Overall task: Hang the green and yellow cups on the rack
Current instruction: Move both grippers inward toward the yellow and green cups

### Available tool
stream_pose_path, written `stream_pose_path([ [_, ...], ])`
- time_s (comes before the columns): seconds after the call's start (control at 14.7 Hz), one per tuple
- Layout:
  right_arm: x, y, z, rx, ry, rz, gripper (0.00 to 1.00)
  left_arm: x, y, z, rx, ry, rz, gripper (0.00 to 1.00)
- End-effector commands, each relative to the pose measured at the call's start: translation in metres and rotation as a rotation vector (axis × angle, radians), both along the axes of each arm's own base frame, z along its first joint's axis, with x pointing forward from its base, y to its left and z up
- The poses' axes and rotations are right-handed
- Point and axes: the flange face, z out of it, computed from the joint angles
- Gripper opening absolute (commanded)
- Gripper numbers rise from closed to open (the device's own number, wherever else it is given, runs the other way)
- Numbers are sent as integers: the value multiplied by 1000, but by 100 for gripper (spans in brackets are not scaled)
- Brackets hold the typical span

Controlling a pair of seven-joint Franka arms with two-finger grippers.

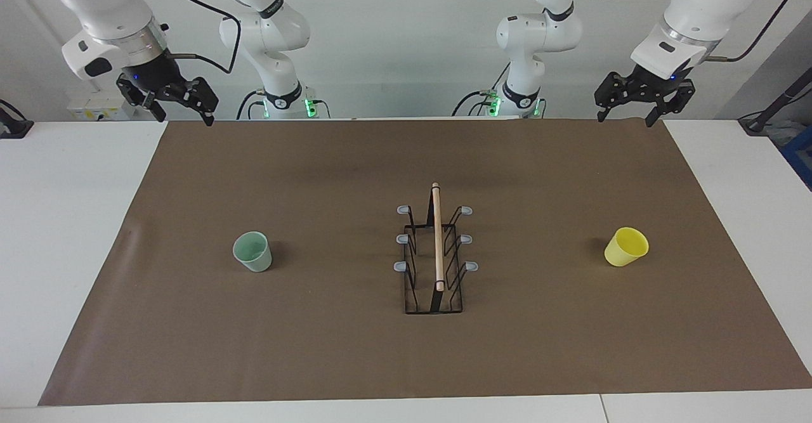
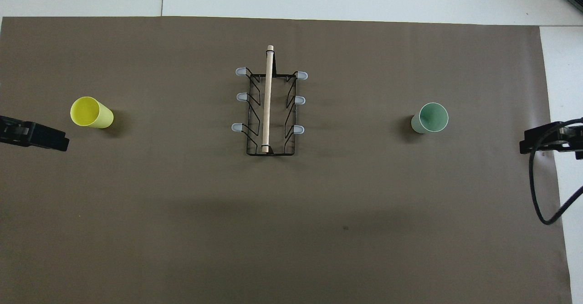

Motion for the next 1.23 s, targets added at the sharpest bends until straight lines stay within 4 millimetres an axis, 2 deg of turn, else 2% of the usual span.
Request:
stream_pose_path([
  [0.0, -2, 0, 3, 9, 1, 15, 100, -7, 2, 1, 8, -4, 6, 100],
  [0.34, -4, -13, 5, 28, -7, -7, 100, -7, -3, 0, 8, -4, -3, 100],
  [0.55, -5, 0, 7, 31, -11, 25, 100, -10, -4, 0, 10, 10, 3, 100],
  [0.75, -12, -7, -4, 36, -14, -5, 100, -3, 2, 0, 3, -5, 11, 100],
  [0.89, -9, -19, -15, 83, -40, -112, 100, 6, 3, -2, 5, -13, 17, 100],
  [0.95, -8, -31, -22, 125, -39, -195, 100, 16, 7, -4, 8, -13, 25, 100],
  [1.09, -2, -40, -45, 169, -47, -350, 100, 38, 22, -11, 13, -13, 54, 100],
  [1.16, 2, -46, -57, 218, -46, -502, 100, 52, 30, -13, 14, -19, 70, 100],
])
